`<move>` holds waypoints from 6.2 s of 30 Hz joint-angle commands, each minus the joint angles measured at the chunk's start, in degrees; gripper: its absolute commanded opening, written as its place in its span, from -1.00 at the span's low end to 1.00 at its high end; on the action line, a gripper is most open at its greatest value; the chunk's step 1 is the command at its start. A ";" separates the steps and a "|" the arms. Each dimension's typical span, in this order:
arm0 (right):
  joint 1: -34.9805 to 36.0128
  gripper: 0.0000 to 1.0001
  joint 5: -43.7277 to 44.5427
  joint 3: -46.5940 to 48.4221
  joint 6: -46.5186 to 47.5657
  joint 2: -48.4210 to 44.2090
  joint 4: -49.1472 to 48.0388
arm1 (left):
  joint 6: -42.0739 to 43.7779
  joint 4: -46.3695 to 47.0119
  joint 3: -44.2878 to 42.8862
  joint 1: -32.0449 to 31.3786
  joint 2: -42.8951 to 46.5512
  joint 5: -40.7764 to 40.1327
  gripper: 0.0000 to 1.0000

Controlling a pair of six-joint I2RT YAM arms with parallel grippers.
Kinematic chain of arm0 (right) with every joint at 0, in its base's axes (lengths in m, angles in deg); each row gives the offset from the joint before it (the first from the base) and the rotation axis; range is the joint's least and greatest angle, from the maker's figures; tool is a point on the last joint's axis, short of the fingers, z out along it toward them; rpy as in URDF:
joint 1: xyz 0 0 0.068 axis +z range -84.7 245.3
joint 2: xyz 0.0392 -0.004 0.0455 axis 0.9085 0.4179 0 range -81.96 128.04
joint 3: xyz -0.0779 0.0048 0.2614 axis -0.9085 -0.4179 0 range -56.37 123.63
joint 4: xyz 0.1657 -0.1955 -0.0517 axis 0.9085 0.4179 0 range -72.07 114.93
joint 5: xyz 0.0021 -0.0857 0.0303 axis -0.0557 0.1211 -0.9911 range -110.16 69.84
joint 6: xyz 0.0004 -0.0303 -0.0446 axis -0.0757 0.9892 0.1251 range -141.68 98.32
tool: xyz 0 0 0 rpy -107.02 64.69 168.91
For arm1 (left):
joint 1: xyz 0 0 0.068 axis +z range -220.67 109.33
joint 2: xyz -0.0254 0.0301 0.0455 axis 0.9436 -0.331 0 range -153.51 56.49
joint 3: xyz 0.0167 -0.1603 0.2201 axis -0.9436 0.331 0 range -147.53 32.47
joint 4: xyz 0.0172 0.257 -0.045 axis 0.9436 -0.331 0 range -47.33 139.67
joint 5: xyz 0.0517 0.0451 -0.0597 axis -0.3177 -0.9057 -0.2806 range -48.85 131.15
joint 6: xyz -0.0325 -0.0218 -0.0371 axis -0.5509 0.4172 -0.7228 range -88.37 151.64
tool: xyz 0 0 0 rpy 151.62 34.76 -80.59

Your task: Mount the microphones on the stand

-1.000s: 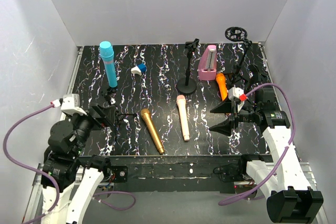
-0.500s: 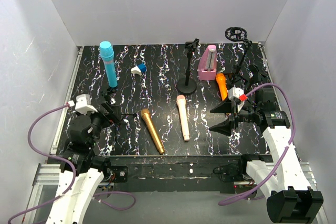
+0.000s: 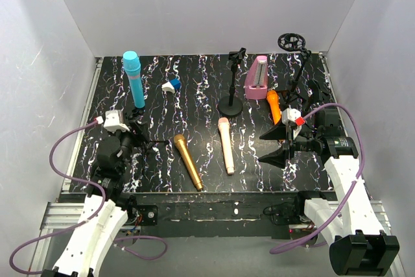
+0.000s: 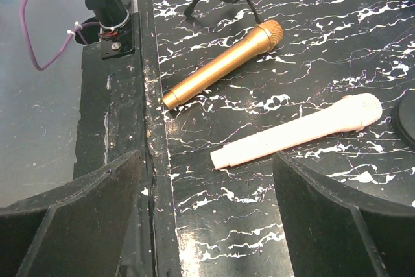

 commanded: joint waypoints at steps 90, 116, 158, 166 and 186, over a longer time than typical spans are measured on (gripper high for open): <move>-0.33 0.78 -0.67 4.09 8.54 5.52 9.05 | 14.70 49.93 -34.04 24.05 -72.27 16.72 0.46; -0.95 0.76 5.66 9.63 3.99 0.95 15.38 | -11.93 2.20 -26.13 20.46 -34.64 48.79 0.96; -13.43 0.92 53.39 35.91 -35.75 20.27 -27.58 | 16.45 -15.72 -24.64 -21.92 -32.01 11.88 0.97; -13.51 0.88 52.68 37.49 -36.90 27.83 -30.06 | 17.07 -14.15 -19.10 -21.92 -27.26 10.03 0.96; -13.69 0.51 45.04 33.01 -34.53 36.89 -42.79 | 18.13 -13.97 -18.92 -21.92 -27.87 9.86 0.96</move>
